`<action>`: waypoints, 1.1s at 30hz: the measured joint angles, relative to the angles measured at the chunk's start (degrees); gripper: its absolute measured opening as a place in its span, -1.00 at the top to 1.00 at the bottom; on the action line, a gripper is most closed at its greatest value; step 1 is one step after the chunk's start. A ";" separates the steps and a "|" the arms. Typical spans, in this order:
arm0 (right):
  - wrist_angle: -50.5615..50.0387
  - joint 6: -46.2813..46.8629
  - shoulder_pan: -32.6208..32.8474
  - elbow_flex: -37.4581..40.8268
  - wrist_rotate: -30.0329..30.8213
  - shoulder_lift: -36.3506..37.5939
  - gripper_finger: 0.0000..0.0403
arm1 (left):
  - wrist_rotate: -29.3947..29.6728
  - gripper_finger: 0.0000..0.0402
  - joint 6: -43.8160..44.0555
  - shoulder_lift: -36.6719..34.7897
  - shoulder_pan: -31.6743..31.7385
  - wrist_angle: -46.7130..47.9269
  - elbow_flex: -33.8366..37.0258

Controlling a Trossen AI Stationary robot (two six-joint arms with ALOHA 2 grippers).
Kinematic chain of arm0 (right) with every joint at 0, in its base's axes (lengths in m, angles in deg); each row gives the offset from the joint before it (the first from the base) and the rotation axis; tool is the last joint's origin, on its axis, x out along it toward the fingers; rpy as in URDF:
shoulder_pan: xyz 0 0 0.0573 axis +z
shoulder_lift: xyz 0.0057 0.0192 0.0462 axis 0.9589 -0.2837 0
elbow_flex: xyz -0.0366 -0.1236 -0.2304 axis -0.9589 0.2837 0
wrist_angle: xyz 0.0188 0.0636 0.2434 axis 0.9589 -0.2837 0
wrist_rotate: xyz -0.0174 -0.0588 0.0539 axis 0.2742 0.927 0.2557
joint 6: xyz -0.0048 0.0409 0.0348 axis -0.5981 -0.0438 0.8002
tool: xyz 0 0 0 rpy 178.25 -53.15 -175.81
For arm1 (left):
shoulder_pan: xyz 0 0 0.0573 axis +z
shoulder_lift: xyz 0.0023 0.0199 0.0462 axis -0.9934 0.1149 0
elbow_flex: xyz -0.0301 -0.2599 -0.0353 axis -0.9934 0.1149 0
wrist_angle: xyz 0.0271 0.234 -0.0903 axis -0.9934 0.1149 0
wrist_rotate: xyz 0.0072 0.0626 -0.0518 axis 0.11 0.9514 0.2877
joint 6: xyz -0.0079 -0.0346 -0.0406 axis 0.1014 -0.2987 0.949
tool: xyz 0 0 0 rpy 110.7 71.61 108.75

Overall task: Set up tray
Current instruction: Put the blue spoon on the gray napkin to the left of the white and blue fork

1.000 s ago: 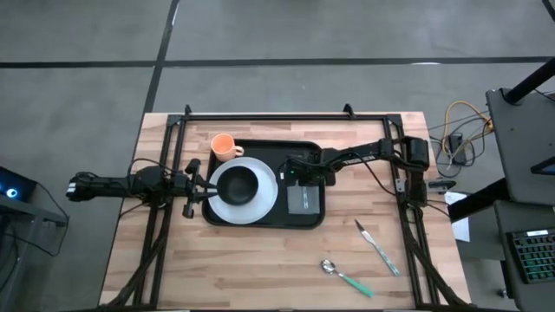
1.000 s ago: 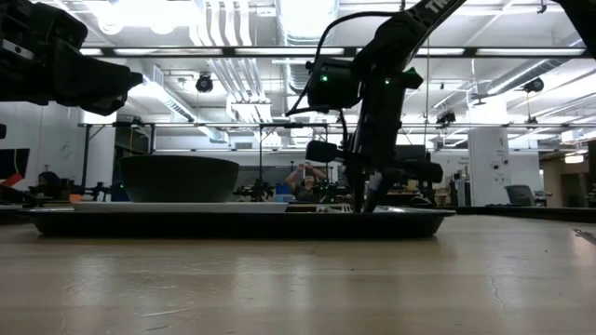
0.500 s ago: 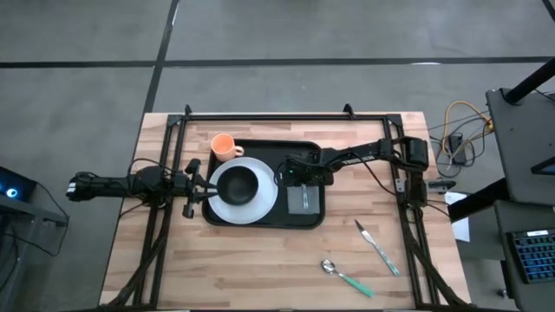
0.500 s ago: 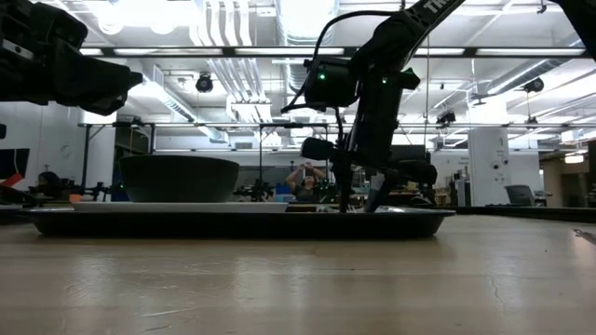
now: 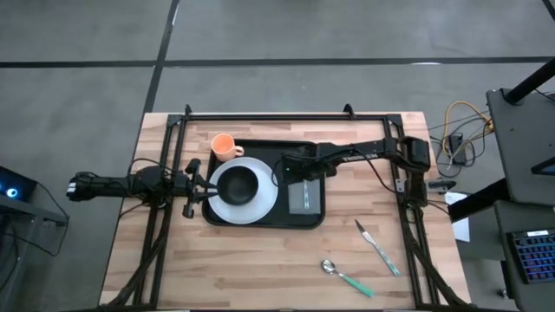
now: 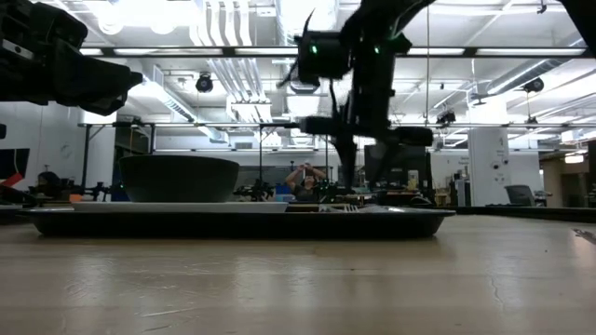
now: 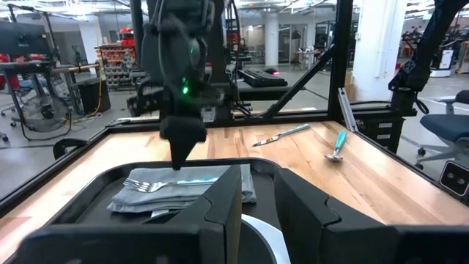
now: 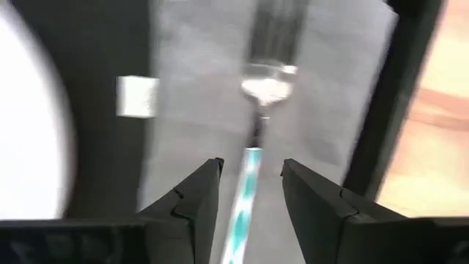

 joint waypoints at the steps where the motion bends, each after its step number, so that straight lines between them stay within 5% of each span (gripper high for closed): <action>1: 0.18 -1.04 0.19 -0.80 0.23 0.09 0.32 | 0.00 0.68 0.00 0.00 0.01 0.00 0.00; 15: -3.00 -9.53 8.17 -8.08 -0.42 0.18 0.41 | 0.00 0.68 0.00 0.00 0.02 0.00 0.00; 33: -5.31 -5.94 22.94 -9.00 -3.47 0.37 0.37 | 0.00 0.68 -0.01 0.00 0.00 0.00 0.00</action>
